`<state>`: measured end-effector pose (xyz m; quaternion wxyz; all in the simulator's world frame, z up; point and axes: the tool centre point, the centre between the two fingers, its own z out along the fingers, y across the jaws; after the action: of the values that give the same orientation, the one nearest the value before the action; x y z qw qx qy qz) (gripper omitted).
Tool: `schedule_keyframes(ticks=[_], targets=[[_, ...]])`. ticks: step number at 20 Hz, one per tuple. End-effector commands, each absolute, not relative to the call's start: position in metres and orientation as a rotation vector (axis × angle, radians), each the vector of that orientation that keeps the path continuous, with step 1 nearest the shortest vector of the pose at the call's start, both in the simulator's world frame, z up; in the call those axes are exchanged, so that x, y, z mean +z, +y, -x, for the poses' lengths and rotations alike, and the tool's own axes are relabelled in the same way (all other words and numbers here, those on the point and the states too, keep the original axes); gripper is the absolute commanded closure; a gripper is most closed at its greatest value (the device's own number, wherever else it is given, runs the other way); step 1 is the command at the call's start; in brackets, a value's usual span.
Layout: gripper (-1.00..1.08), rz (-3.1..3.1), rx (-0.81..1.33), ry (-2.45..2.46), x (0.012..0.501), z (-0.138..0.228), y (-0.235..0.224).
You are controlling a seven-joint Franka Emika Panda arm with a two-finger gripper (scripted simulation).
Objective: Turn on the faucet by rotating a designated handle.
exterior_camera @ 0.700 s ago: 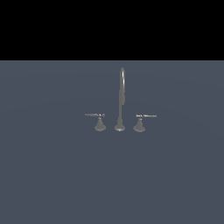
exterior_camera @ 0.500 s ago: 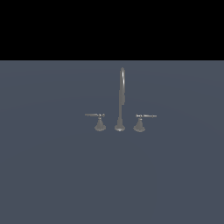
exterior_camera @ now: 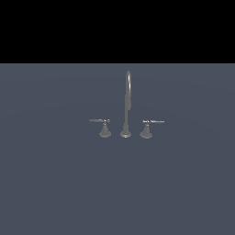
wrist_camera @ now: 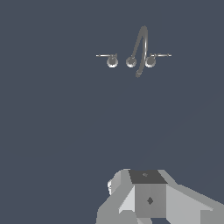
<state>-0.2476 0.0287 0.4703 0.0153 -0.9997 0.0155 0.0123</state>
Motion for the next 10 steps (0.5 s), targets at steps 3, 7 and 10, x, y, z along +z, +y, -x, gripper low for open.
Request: schedule_keyframes(ticks=[3,7,10], targets=[[1.08,3.108,0.038,0.153,0.453,0.24,0.041],[1.08,3.1,0.037,0.277,0.432,0.23,0.055],[1.08,3.09,0.035,0.38,0.415,0.22,0.066]])
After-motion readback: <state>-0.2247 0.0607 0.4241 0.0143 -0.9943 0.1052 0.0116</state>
